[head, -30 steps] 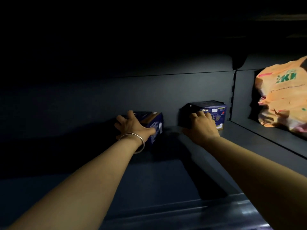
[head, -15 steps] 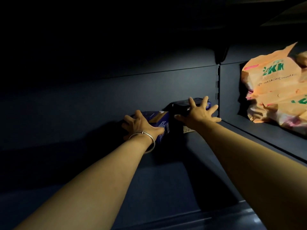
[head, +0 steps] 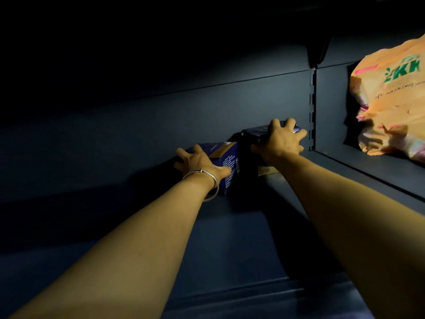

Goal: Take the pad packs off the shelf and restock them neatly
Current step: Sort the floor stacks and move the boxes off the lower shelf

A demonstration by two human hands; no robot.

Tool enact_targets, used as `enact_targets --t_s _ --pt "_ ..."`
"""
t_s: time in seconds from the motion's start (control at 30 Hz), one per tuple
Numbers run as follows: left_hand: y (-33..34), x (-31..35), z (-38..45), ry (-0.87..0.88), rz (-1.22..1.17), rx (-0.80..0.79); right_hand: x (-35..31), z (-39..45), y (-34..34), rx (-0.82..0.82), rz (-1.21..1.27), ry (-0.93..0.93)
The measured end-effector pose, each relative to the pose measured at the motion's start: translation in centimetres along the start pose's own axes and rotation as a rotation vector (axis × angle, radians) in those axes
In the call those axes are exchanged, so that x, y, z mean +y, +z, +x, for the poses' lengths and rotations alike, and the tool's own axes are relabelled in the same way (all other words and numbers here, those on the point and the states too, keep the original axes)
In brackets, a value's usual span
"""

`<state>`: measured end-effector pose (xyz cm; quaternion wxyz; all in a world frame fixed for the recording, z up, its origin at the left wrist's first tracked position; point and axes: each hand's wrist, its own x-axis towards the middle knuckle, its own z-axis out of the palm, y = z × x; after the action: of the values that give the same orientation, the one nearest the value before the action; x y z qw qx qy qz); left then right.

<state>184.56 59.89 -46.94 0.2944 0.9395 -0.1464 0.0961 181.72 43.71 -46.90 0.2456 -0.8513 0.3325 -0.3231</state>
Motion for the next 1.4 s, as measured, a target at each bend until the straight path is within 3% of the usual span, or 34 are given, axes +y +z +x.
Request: enact_targets --t_s 0.17,0.43,0.57,0.8,1.07,1.4 --pt "-0.7 0.1 -1.9 -0.005 -0.122 0.037 0.0 -3.2 -1.8 0.054 0.019 -0.043" --pt "-4.5 0.8 -7.6 0.048 -0.103 -0.009 0.6 -10.1 -7.6 0.098 0.081 0.008" --pt "-5.9 0.6 -10.7 0.058 -0.108 -0.023 0.5 -14.3 -9.7 0.131 -0.013 0.013" --pt "-5.6 0.3 -13.4 0.025 -0.105 -0.012 1.2 -16.4 -9.7 -0.044 -0.053 0.121" --pt "-6.1 0.6 -14.5 0.058 -0.151 0.026 1.3 -16.7 -10.5 0.129 0.078 0.045" --pt "-12.5 0.7 -20.8 0.197 -0.206 0.066 -0.7 -23.8 -18.6 0.268 0.107 0.051"
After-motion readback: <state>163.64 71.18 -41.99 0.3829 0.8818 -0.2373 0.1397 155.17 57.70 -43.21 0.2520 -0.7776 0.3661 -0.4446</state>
